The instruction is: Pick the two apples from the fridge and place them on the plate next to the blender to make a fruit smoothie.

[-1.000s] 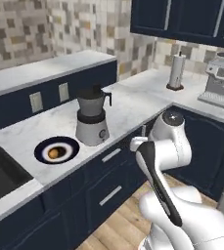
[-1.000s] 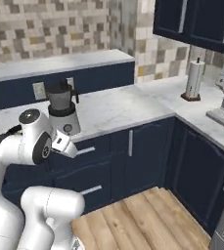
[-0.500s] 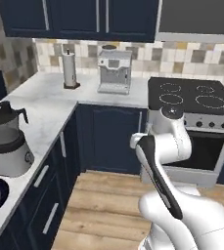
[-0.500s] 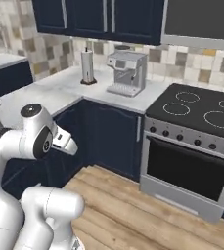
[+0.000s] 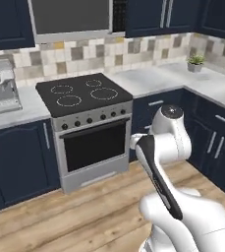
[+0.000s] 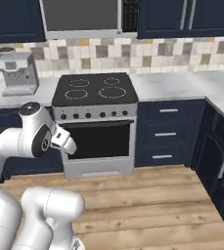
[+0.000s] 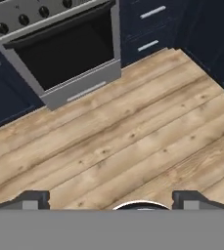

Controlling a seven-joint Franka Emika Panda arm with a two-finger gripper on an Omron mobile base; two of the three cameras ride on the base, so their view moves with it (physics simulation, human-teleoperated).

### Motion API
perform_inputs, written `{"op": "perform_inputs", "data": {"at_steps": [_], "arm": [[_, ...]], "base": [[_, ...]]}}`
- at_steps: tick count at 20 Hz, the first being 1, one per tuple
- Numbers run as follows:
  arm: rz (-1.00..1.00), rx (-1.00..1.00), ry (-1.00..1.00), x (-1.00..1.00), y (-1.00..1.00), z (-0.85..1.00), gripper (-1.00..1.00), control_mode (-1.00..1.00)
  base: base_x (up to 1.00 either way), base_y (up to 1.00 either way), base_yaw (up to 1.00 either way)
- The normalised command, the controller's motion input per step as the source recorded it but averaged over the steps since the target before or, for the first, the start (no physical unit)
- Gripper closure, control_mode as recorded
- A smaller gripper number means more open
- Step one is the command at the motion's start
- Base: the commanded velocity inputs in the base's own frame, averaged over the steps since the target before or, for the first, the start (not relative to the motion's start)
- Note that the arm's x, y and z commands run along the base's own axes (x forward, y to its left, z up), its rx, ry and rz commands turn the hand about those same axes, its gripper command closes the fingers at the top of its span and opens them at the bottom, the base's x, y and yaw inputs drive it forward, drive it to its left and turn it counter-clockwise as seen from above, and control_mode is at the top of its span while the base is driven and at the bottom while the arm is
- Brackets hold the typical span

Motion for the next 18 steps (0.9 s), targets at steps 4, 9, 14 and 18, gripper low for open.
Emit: {"op": "perform_inputs", "data": {"at_steps": [4, 9, 14, 18], "arm": [[0.00, 0.00, 0.00, 0.00, 0.00, 0.00, -1.00, 1.00], [0.00, 0.00, 0.00, 0.00, 0.00, 0.00, -1.00, 1.00], [0.00, 0.00, 0.00, 0.00, 0.00, 0.00, -1.00, 1.00], [0.00, 0.00, 0.00, 0.00, 0.00, 0.00, -1.00, 1.00]], "base": [[-0.11, 0.00, -0.99], [-0.11, 0.00, -0.99], [0.00, -0.48, -0.81], [0.55, -0.37, -0.60]]}}
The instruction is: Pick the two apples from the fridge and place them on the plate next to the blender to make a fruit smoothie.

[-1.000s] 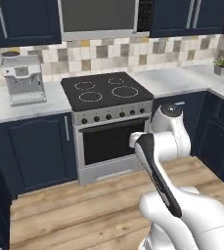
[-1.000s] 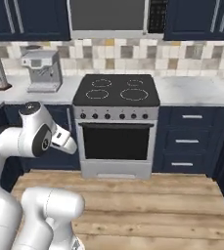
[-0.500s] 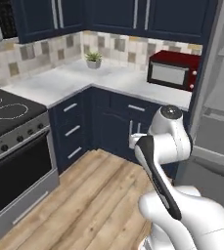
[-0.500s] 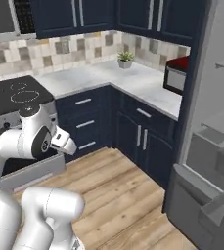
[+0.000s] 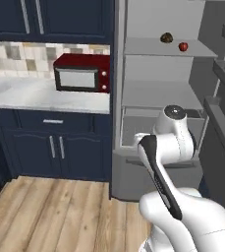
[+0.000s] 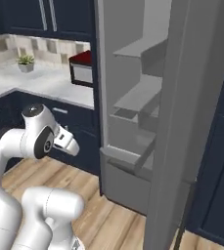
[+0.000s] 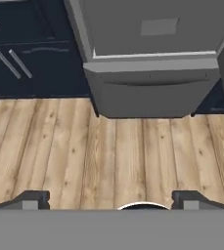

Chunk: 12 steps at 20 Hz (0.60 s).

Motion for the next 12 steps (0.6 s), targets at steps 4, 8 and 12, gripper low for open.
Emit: {"op": "perform_inputs", "data": {"at_steps": [4, 8, 12], "arm": [[0.00, 0.00, 0.00, 0.00, 0.00, 0.00, -1.00, 1.00], [0.00, 0.00, 0.00, 0.00, 0.00, 0.00, -1.00, 1.00], [0.00, 0.00, 0.00, 0.00, 0.00, 0.00, -1.00, 1.00]], "base": [[0.85, 0.20, -0.36], [0.51, -0.07, -0.41], [0.64, 0.04, -0.27]]}}
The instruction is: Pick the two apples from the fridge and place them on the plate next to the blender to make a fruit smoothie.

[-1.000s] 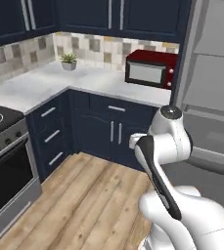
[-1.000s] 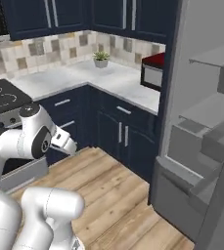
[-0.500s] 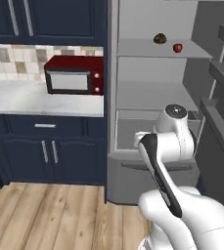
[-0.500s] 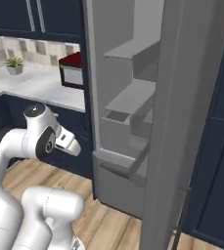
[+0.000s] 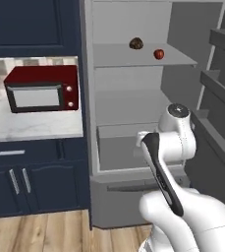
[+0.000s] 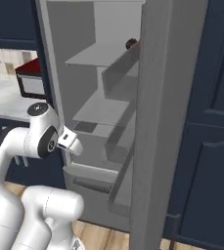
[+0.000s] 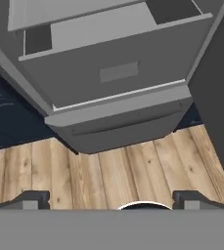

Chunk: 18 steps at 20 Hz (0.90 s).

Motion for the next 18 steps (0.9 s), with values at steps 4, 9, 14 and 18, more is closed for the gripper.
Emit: {"op": "perform_inputs", "data": {"at_steps": [4, 9, 14, 18], "arm": [[0.00, 0.00, 0.00, 0.00, 0.00, 0.00, -1.00, 1.00], [0.00, 0.00, 0.00, 0.00, 0.00, 0.00, -1.00, 1.00], [0.00, 0.00, 0.00, 0.00, 0.00, 0.00, -1.00, 1.00], [0.00, 0.00, 0.00, 0.00, 0.00, 0.00, -1.00, 1.00]], "base": [[0.70, 0.11, -0.14], [0.47, -0.13, -0.21], [0.50, -0.09, -0.19], [0.55, -0.04, -0.15]]}}
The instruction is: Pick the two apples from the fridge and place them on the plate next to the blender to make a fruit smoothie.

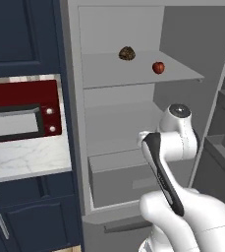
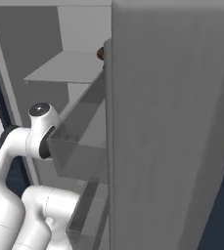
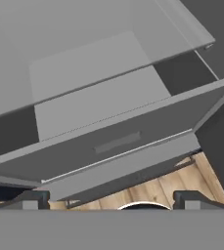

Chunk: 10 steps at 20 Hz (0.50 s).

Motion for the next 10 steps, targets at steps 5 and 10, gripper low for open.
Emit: {"op": "perform_inputs", "data": {"at_steps": [5, 10], "arm": [[0.00, 0.00, -0.01, 0.00, 0.00, 0.00, -1.00, -1.00], [0.00, 0.00, -0.47, -0.30, -0.05, 0.67, -1.00, -1.00]], "base": [[0.09, -0.02, -0.02], [0.00, 0.00, 0.00]]}}
